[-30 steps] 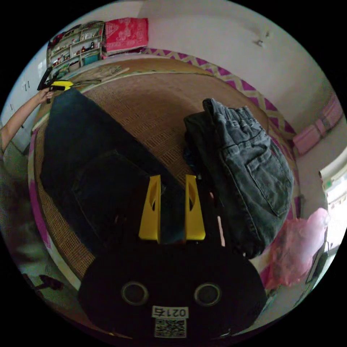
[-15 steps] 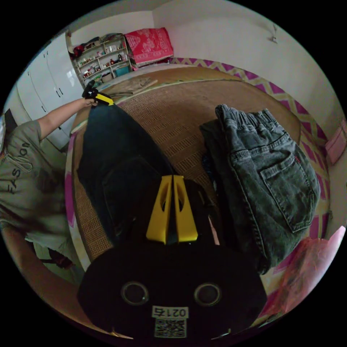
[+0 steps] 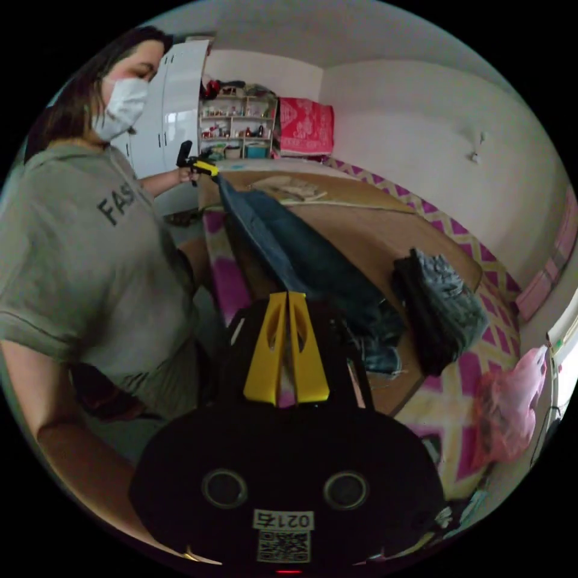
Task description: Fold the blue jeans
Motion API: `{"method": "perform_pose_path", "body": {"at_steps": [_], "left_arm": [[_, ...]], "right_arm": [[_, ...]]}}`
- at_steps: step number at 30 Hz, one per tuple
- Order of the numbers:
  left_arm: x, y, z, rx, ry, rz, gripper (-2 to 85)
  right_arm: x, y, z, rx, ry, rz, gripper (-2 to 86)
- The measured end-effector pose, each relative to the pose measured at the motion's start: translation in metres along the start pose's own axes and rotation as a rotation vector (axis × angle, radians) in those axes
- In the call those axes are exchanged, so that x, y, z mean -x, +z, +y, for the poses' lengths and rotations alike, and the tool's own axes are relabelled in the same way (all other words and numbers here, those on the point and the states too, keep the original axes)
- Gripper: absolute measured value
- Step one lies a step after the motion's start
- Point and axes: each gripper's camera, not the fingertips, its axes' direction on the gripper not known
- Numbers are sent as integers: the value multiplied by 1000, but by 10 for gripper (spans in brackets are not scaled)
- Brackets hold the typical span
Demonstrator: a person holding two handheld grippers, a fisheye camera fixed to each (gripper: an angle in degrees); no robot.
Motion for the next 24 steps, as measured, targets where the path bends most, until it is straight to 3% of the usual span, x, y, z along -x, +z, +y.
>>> {"method": "perform_pose_path", "body": {"at_steps": [6, 12, 16, 19, 20, 24], "left_arm": [[-37, -7, 78, 70, -196, 131, -9], [-30, -20, 125, -17, -408, 155, -8], [-20, -47, 126, -60, -466, 175, -5], [5, -85, 137, -148, -638, -65, 8], [18, -98, 144, -140, -736, -191, 48], [57, -113, 155, 20, -926, -398, 91]], "right_arm": [[58, 44, 78, 163, 146, -30, -10], [40, 49, 125, 23, 338, -65, -8], [33, 42, 125, 50, 374, -79, 2], [28, 33, 126, 69, 395, -85, 11], [27, 31, 127, 71, 400, -81, 14], [18, 24, 134, 46, 433, -89, 20]]}}
